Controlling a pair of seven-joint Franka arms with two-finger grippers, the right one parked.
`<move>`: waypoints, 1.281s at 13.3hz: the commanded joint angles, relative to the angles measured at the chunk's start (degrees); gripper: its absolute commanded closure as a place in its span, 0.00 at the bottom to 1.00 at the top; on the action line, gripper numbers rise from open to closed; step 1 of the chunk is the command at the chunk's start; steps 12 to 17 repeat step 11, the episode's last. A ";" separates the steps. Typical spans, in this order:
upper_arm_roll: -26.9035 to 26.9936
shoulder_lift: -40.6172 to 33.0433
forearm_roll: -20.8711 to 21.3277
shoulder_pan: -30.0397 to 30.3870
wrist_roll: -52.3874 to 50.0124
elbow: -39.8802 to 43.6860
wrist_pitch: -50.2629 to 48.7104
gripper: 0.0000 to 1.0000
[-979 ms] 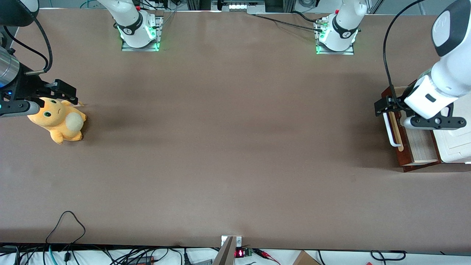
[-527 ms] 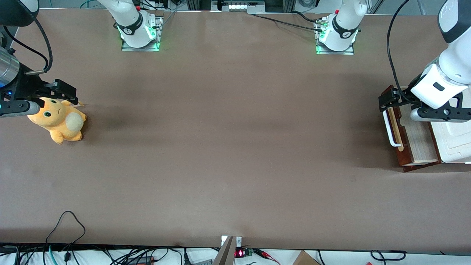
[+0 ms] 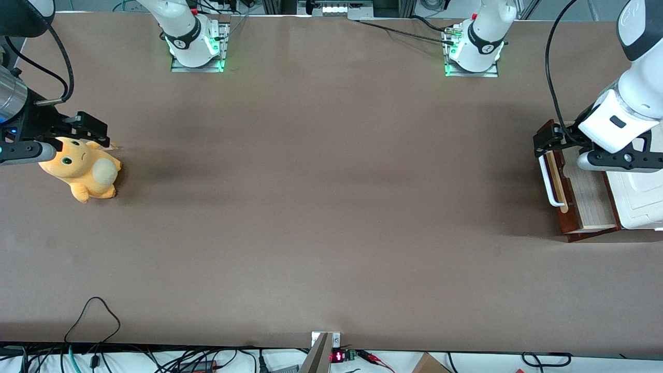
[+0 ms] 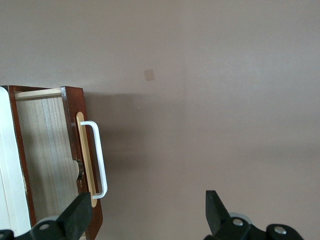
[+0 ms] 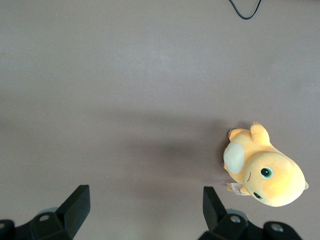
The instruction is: Open lower drawer with left arm only
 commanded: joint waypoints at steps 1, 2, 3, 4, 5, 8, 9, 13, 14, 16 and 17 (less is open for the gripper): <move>0.17 -1.17 -1.19 0.35 1.86 -0.78 0.39 0.00; 0.17 -1.17 -1.19 0.35 1.86 -0.70 0.39 0.00; 0.17 -1.17 -1.11 0.35 1.86 -0.61 0.39 0.00; 0.17 -1.17 -1.11 0.35 2.21 -0.61 0.30 0.00; 0.17 -1.17 -1.11 0.35 2.65 -0.61 0.30 0.00; 0.17 -1.08 -1.11 0.43 2.66 -0.52 0.39 0.00; 0.17 -1.17 -1.19 0.43 2.66 -0.52 0.30 0.00; 0.17 -1.17 -1.19 0.43 2.74 -0.61 0.04 0.00; 0.17 -1.17 -1.19 0.43 2.74 -0.61 0.04 0.00; 0.17 -1.17 -1.19 0.43 2.74 -0.61 0.04 0.00; 0.17 -1.17 -1.19 0.43 2.74 -0.61 0.04 0.00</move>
